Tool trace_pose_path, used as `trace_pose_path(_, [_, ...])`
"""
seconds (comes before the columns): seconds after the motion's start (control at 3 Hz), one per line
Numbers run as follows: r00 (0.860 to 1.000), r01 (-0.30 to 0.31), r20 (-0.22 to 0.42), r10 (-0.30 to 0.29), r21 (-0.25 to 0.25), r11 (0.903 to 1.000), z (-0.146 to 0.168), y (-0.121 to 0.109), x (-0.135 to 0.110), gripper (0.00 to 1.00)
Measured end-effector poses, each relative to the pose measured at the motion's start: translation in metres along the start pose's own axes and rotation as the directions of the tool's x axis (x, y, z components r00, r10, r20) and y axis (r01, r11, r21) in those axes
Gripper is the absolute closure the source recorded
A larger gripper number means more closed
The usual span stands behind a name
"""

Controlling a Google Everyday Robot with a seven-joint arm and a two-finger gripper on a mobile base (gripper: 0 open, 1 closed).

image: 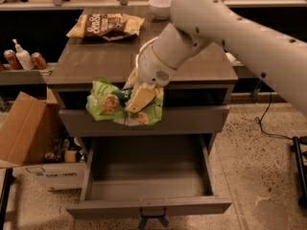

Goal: Place green rice chip bag into middle drawer

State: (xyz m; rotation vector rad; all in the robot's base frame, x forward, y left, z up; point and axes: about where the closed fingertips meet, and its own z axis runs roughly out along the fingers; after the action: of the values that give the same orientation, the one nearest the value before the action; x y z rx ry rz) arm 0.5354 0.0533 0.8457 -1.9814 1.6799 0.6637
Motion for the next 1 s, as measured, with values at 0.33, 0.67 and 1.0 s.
trace_pose_path(0.33, [0.998,-0.041,-0.038,0.041,-0.012,0.9991,0.003,0.023,0.028,1.0])
trace_pose_path(0.67, [0.993,-0.1,-0.064,0.098,-0.022,0.9947,0.005,0.045,0.059,1.0])
trace_pose_path(1.0, [0.983,-0.17,-0.074,0.167,-0.033,0.9849,0.011,0.067,0.094,1.0])
